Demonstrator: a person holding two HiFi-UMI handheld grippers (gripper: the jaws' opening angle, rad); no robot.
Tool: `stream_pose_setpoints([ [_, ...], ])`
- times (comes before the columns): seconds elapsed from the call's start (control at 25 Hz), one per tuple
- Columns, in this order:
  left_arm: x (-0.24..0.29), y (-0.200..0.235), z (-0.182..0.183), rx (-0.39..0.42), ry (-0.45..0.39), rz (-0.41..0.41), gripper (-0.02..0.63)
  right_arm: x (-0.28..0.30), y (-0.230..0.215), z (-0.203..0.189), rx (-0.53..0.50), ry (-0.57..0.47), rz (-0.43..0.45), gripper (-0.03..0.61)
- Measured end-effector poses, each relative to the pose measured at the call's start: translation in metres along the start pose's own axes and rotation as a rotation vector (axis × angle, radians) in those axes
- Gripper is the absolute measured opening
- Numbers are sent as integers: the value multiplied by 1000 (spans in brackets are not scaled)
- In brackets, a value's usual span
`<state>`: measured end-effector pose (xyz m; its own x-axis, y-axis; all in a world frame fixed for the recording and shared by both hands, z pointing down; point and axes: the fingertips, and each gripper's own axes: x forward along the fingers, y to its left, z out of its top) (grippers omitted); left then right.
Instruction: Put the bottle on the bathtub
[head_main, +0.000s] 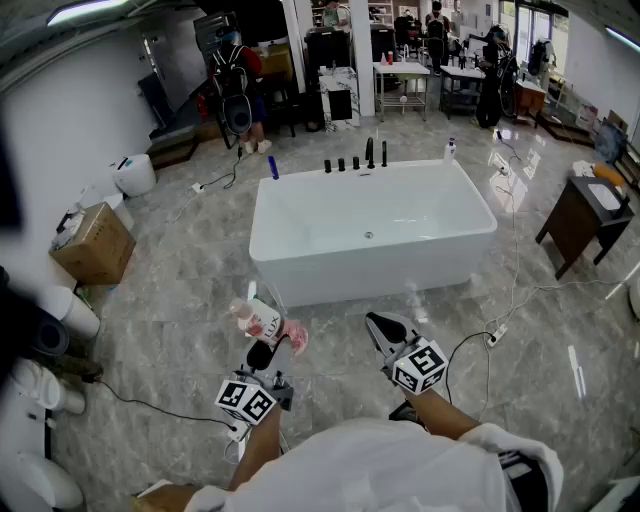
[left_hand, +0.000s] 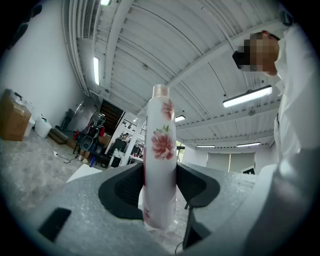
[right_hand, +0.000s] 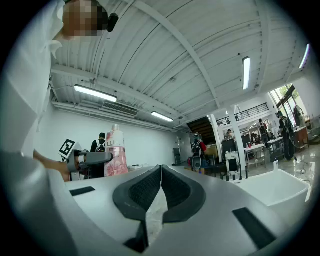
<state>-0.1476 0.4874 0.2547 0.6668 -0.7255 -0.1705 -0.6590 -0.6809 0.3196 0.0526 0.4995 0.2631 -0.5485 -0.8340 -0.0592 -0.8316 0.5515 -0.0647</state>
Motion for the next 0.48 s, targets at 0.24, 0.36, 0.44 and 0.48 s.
stream_pose_setpoints([
  [0.24, 15, 5, 0, -42, 8, -12, 207, 4, -10, 1, 10, -13, 12, 17],
  [0.36, 19, -3, -9, -56, 16, -20, 207, -4, -17, -3, 11, -15, 12, 17],
  [0.44, 23, -7, -10, -66, 15, -24, 207, -8, -22, -4, 11, -10, 4, 16],
  [0.48, 25, -9, -11, -72, 15, -25, 207, -10, -26, -4, 13, -9, 0, 17],
])
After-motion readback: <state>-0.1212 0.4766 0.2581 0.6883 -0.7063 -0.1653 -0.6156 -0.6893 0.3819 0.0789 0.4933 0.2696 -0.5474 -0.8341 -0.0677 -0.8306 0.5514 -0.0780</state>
